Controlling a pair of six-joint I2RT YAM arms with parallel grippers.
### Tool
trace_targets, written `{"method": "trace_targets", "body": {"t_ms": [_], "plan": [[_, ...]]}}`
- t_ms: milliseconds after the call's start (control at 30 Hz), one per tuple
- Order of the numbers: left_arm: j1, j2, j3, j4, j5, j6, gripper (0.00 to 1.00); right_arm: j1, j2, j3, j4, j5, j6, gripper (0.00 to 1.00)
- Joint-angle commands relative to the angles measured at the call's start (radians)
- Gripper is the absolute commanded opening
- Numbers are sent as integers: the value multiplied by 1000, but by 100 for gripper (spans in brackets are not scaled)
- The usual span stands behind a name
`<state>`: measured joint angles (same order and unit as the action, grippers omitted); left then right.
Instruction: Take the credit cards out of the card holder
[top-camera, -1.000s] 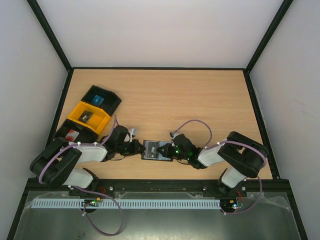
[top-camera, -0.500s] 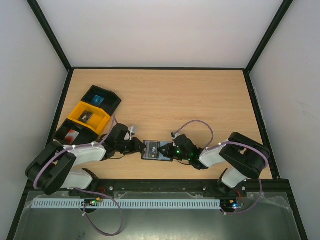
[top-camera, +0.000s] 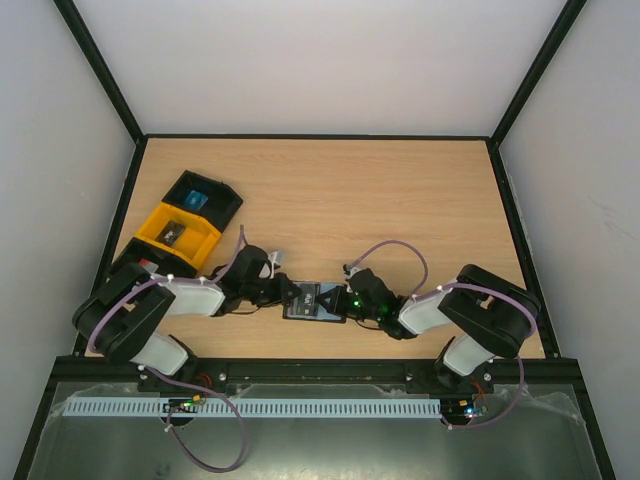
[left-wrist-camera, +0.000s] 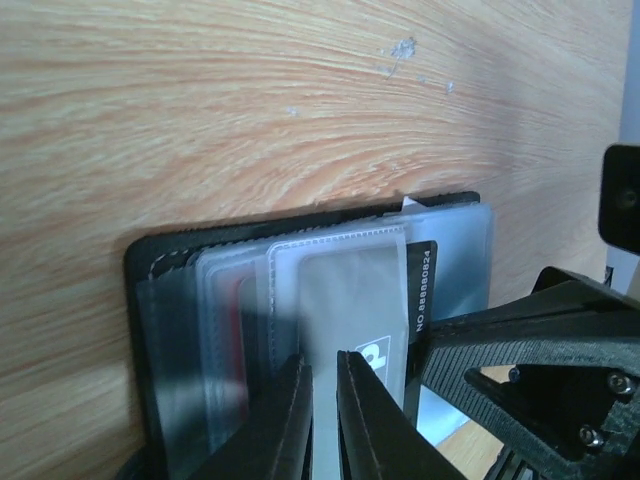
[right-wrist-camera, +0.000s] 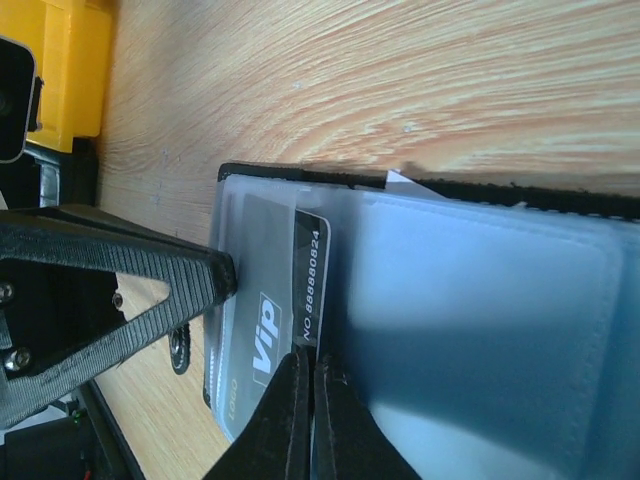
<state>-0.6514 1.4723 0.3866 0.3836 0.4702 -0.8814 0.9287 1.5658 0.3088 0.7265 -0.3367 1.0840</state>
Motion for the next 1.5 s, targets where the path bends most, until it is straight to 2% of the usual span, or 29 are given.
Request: {"method": "trace_targets", "body": {"t_ms": [0, 133, 400, 667, 967, 1133, 1300, 1467], "plan": [[-12, 58, -9, 18, -55, 9, 9, -5, -22, -27, 29, 14, 13, 3], [-12, 56, -33, 24, -67, 7, 7, -6, -20, -33, 43, 10, 22, 15], [-16, 52, -46, 27, -74, 1, 7, -6, 42, -10, 97, -11, 46, 18], [-16, 65, -36, -27, -111, 16, 8, -10, 12, -75, 175, 47, 77, 2], [-16, 90, -31, -30, -122, 24, 7, -14, 9, -99, 159, 38, 73, 2], [-16, 63, -11, -28, -86, 20, 8, -14, -62, -149, 151, 106, 93, 2], [-16, 9, 26, -84, -91, 21, 12, -16, -176, -161, 77, 145, 77, 2], [-16, -63, 44, -114, -86, 1, 30, -15, -287, -175, 17, 177, 86, 2]]}}
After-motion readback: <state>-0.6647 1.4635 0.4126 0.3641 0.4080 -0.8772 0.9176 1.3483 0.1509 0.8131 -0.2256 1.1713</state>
